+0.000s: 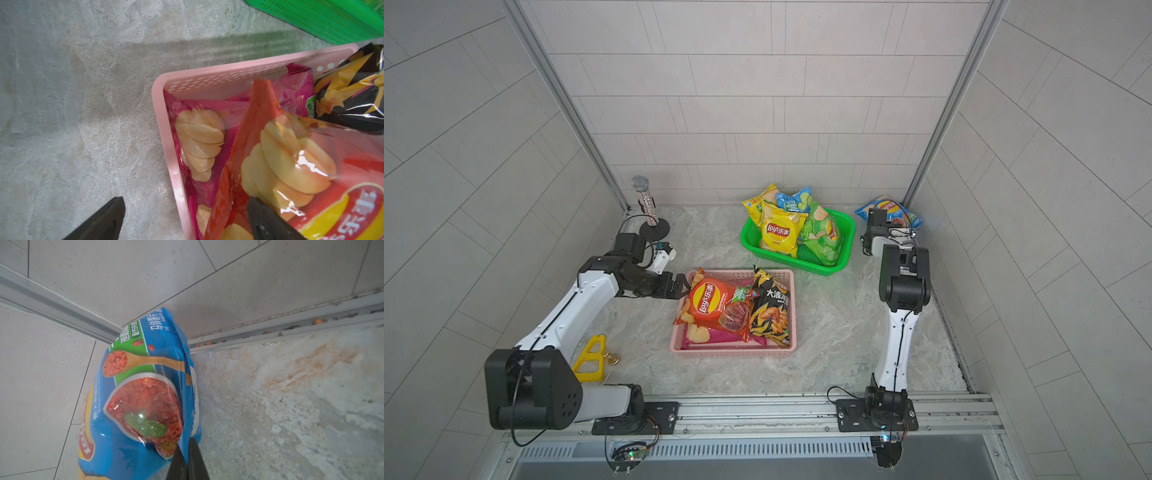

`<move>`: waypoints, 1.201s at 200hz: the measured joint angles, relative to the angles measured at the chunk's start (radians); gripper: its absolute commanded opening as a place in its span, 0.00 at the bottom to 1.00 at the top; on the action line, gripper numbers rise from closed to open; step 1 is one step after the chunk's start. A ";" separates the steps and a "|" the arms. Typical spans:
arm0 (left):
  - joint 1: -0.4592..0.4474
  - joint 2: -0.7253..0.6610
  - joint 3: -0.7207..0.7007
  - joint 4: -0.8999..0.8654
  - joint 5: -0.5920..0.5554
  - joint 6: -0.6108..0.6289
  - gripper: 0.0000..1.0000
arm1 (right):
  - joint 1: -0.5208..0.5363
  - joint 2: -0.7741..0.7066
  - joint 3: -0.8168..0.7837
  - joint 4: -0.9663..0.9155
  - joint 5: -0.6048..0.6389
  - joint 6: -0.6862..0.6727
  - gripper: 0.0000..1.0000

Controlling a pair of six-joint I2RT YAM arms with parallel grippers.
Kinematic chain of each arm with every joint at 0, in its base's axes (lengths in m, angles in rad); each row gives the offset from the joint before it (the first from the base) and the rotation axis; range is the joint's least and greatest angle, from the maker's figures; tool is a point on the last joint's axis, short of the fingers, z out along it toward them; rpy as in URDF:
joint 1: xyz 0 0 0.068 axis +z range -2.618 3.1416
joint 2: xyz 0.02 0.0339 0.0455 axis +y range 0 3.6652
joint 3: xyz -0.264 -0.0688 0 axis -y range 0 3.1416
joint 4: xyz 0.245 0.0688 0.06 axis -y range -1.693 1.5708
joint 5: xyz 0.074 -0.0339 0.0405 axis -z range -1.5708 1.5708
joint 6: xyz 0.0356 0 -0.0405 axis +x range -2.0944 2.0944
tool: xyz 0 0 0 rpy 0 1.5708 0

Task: Put the potato chips into the basket
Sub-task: Pick up the potato chip from the corner of the board.

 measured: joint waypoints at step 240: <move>0.000 -0.023 0.000 0.004 -0.008 0.000 0.99 | 0.130 -1.019 -0.527 -0.211 0.003 -0.588 0.00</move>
